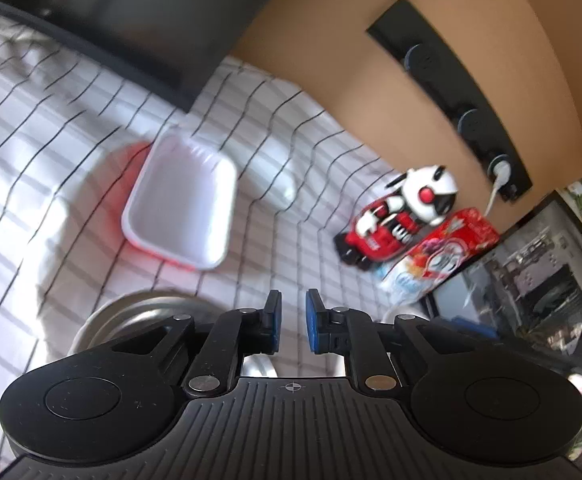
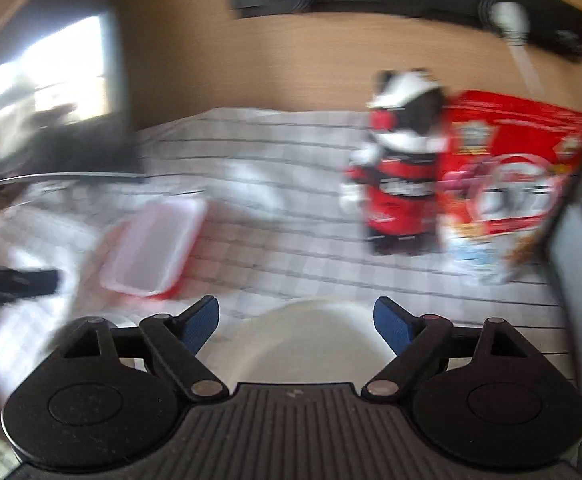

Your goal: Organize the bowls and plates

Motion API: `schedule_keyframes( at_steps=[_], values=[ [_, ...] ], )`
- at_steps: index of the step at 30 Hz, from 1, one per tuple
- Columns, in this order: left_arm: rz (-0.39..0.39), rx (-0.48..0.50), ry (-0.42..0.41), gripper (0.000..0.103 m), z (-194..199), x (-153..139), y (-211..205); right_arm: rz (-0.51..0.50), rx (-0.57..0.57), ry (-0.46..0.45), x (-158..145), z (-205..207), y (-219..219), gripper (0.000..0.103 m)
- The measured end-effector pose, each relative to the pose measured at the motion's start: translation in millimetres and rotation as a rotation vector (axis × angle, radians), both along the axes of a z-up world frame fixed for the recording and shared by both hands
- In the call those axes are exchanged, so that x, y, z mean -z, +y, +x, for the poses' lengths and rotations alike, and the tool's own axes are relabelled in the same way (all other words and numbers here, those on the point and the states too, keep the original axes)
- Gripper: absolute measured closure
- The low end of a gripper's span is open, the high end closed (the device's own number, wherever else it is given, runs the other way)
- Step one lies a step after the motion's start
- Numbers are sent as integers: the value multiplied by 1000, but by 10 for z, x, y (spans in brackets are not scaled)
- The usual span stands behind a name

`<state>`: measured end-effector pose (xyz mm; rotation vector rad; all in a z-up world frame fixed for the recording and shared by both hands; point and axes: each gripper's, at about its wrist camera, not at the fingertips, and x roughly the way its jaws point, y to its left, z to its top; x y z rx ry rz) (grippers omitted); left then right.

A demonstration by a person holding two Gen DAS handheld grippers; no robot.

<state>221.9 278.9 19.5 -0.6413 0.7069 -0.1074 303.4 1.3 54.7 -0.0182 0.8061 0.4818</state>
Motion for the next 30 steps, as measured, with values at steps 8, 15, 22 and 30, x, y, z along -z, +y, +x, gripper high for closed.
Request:
schedule_keyframes(
  at_steps=[8,15,22,30],
  values=[
    [228,-140,130,86,-263,98,417,74,-224,105,16,-411,772,21],
    [233,-81,225,84,-189,381,648,15,-207,255,426,-652,974,41],
    [218,-9,255,76,2,555,737,11,-61,360,698,-644,901,42],
    [251,102,310,72,179,679,658,75,65,478,1109,-593,945,42]
  ],
)
